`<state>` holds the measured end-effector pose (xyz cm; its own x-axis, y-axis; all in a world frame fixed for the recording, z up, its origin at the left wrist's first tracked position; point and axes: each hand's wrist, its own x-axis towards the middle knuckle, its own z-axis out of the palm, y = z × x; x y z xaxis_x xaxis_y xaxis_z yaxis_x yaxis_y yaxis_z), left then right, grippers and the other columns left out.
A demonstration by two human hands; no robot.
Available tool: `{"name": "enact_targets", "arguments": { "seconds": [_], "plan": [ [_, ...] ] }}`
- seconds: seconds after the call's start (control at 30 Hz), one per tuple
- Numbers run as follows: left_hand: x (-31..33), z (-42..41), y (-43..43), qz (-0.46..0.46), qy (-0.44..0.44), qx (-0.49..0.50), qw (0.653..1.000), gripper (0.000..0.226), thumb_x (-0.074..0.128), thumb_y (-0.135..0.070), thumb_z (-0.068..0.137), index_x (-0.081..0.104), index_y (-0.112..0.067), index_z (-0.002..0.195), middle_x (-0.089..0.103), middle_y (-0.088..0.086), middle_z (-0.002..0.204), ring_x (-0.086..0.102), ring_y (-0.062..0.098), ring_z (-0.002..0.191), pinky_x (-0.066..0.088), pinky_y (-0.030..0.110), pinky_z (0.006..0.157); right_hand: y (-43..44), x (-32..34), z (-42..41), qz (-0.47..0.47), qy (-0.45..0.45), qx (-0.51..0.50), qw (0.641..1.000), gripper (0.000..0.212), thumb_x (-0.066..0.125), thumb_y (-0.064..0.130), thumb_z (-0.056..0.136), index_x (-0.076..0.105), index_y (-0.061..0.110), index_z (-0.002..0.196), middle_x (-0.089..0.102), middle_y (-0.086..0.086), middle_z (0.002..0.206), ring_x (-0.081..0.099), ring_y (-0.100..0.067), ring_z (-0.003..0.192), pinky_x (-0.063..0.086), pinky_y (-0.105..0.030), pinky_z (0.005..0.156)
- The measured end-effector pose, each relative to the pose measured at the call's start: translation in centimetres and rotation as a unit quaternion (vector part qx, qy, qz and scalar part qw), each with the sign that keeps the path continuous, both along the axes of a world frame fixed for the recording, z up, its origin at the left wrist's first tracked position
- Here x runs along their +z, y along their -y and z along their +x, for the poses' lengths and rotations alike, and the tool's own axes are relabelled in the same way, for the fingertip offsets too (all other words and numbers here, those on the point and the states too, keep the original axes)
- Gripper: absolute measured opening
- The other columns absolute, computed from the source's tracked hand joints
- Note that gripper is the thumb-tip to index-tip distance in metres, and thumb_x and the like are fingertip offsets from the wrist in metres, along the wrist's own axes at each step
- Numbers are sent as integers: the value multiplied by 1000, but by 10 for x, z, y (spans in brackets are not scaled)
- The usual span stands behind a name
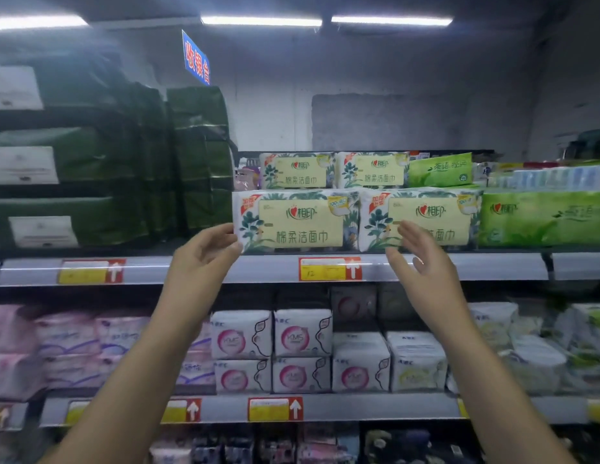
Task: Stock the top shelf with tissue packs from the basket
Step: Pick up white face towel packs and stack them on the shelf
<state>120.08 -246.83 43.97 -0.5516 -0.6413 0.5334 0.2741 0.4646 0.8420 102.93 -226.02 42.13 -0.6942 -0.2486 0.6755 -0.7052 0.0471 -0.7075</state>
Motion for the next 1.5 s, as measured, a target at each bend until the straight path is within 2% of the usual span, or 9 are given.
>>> {"name": "enact_targets", "arguments": {
  "seconds": [0.13,0.33,0.47,0.67,0.87,1.1,1.33,1.5],
  "plan": [
    [-4,35,23,-2,13,13,1000,24,60,-27,93,59,-38,114,64,-16,115,58,5,112,45,41,104,26,1,26,-6,22,11,1000,46,56,25,94,42,29,138,46,11,141,42,-7,130,31,-23,98],
    [-6,92,55,-3,17,14,1000,25,60,-27,93,59,-38,116,63,-18,116,57,3,112,45,32,99,73,1,85,-5,18,39,999,47,54,26,95,41,27,140,45,11,141,42,-3,126,31,-22,96],
    [-11,130,72,-11,25,21,999,24,60,-26,94,59,-35,115,63,-15,116,57,1,109,45,32,98,97,-10,126,-6,33,61,998,46,52,25,97,39,28,141,44,12,141,39,-3,128,33,-24,100],
    [-7,168,85,-13,36,16,999,26,60,-25,93,59,-33,118,64,-17,113,58,-2,105,46,35,100,111,-9,164,-9,41,61,997,42,52,25,97,43,27,137,45,11,139,41,-3,125,34,-25,97],
    [-3,173,89,6,24,28,999,27,60,-27,93,58,-36,118,63,-18,113,56,-2,107,46,37,101,118,5,164,0,31,59,998,36,53,25,96,47,29,131,49,15,129,42,-3,126,35,-23,96],
    [-3,160,89,27,29,24,999,30,59,-25,94,57,-31,123,62,-18,113,56,-2,107,45,37,103,126,10,155,11,27,74,997,27,55,24,95,49,36,119,51,16,121,46,-2,120,38,-27,98],
    [-21,157,100,38,41,32,998,32,59,-20,94,59,-23,126,63,-14,113,57,-1,107,45,37,104,133,-13,147,31,33,74,996,30,54,28,94,51,32,124,51,16,122,46,-3,119,39,-27,96],
    [-38,159,107,43,65,27,997,31,60,-25,93,60,-29,124,64,-15,116,57,3,112,45,40,105,142,-33,151,52,49,81,994,33,55,26,94,51,28,127,51,14,123,47,-5,121,39,-26,96]
  ]
}}
